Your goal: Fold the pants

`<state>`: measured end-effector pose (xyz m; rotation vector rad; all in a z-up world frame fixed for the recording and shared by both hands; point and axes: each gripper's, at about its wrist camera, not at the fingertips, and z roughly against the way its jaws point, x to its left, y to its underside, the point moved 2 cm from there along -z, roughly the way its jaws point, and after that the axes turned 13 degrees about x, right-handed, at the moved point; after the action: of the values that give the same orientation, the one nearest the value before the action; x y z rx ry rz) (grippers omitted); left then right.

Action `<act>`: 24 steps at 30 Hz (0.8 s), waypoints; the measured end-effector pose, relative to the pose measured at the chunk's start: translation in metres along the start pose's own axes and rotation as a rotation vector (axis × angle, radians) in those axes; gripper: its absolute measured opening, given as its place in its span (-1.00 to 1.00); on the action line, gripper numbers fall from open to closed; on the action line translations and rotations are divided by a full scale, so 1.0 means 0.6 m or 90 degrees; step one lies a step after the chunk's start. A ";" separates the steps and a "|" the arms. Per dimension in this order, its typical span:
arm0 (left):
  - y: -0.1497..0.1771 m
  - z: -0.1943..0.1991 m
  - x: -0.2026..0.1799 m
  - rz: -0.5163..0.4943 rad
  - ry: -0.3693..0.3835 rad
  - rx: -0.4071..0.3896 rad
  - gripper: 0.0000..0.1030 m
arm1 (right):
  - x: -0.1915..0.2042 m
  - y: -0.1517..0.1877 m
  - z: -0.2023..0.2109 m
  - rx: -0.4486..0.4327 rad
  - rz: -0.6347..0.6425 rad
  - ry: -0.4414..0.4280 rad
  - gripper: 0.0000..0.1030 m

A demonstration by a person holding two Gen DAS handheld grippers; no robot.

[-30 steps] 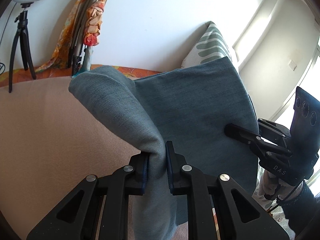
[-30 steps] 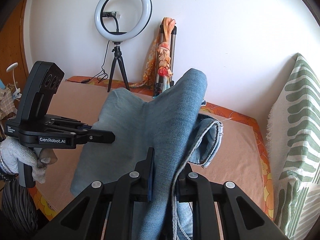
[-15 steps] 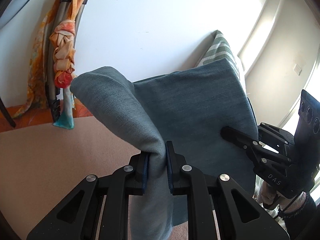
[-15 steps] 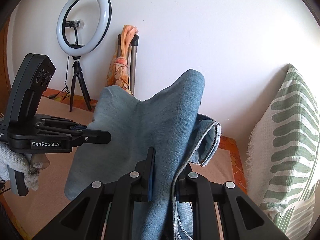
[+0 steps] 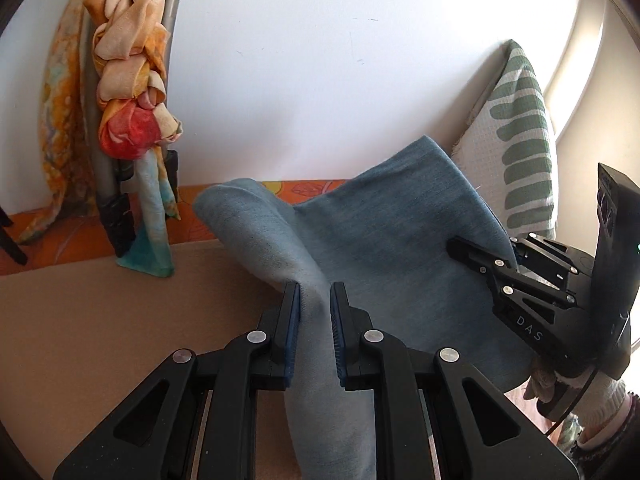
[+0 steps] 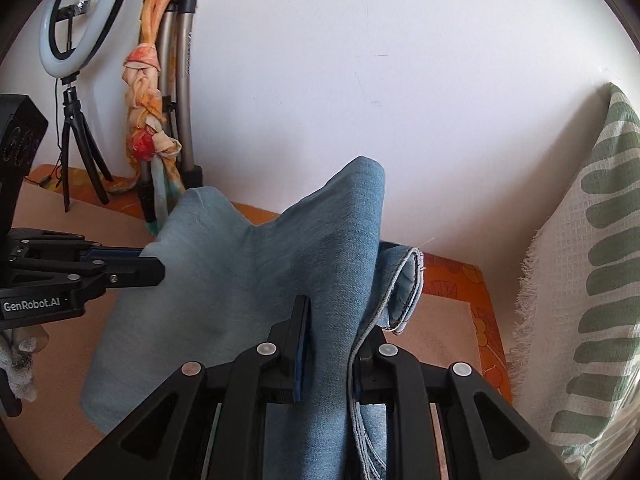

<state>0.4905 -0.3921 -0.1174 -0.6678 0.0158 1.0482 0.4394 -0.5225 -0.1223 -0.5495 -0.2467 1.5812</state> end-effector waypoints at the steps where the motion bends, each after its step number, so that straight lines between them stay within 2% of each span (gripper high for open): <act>1: -0.001 -0.003 0.003 -0.002 -0.013 0.004 -0.74 | -0.007 0.000 -0.011 0.015 -0.013 0.010 -0.58; 4: 0.010 0.004 0.005 -0.021 -0.033 0.001 -0.73 | -0.026 0.008 -0.029 0.041 -0.041 0.023 -0.43; 5: 0.013 0.009 0.000 -0.032 -0.045 -0.001 -0.66 | -0.028 0.013 -0.030 0.046 -0.043 0.025 -0.40; 6: 0.014 0.011 -0.004 -0.042 -0.051 -0.004 -0.65 | -0.029 0.021 -0.029 0.049 -0.043 0.034 -0.30; 9: 0.019 0.020 -0.016 -0.052 -0.054 -0.001 -0.52 | -0.028 0.031 -0.029 0.068 -0.044 0.067 0.26; 11: 0.021 0.028 -0.022 -0.055 -0.056 -0.008 -0.39 | -0.027 0.036 -0.017 0.058 -0.046 0.085 0.35; 13: 0.029 0.042 -0.026 -0.061 -0.061 -0.014 -0.38 | -0.024 0.039 -0.005 0.054 -0.047 0.089 0.53; 16: 0.044 0.067 -0.021 -0.063 -0.064 -0.021 -0.20 | -0.013 0.048 0.015 0.049 -0.044 0.087 0.55; 22: 0.057 0.113 -0.033 -0.052 -0.056 -0.031 -0.17 | -0.002 0.071 0.062 0.036 -0.054 0.087 0.65; 24: 0.063 0.131 -0.042 -0.053 -0.058 -0.039 -0.05 | 0.000 0.073 0.079 0.029 -0.054 0.085 0.68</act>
<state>0.4238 -0.3593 -0.0654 -0.6705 -0.1232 1.0004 0.3779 -0.5185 -0.1025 -0.5986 -0.1313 1.4585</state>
